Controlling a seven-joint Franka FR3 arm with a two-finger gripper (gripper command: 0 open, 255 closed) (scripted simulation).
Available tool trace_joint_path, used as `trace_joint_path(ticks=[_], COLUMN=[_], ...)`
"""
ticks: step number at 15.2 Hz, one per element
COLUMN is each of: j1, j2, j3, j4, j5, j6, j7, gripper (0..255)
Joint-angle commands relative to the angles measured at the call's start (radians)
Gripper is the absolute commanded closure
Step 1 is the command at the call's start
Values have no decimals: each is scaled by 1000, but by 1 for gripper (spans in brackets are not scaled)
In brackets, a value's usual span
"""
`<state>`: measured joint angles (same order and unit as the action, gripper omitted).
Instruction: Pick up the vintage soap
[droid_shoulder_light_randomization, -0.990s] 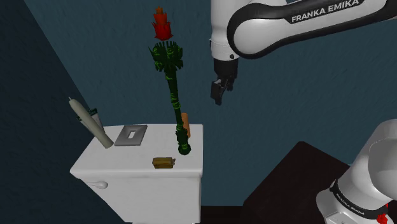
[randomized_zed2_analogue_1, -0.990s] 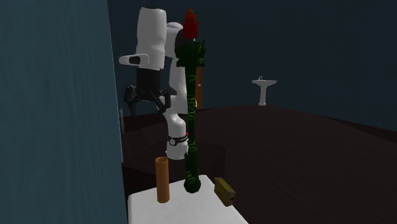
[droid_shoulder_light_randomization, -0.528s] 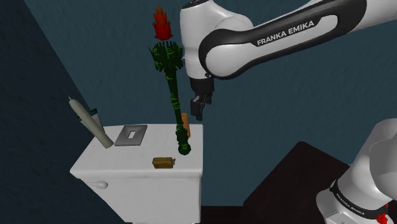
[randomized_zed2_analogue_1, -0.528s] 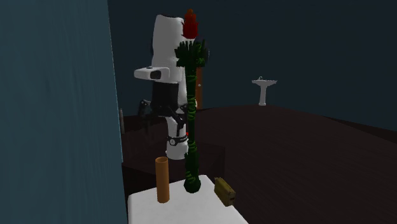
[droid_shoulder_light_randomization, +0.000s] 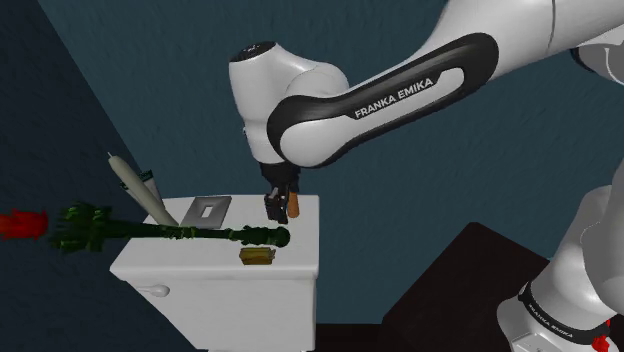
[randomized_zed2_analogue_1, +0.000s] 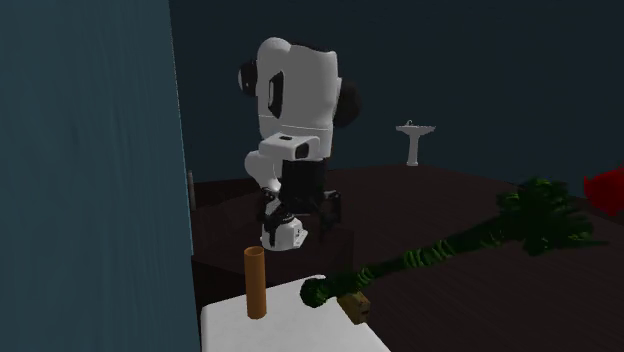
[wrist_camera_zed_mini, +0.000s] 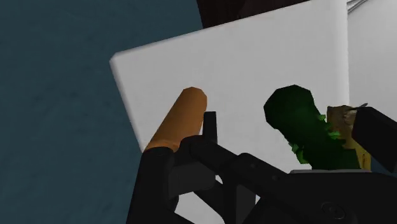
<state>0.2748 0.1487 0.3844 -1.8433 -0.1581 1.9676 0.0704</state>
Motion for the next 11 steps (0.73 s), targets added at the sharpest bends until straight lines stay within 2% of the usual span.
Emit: trace_joint_path(ticks=[1, 8, 11], j1=[20, 117, 118], j2=[62, 256, 270], j3=[13, 50, 46], j4=[42, 198, 177], j5=[-23, -98, -106], j6=[8, 1, 34], j7=[-8, -22, -15], gripper=[0, 0, 0])
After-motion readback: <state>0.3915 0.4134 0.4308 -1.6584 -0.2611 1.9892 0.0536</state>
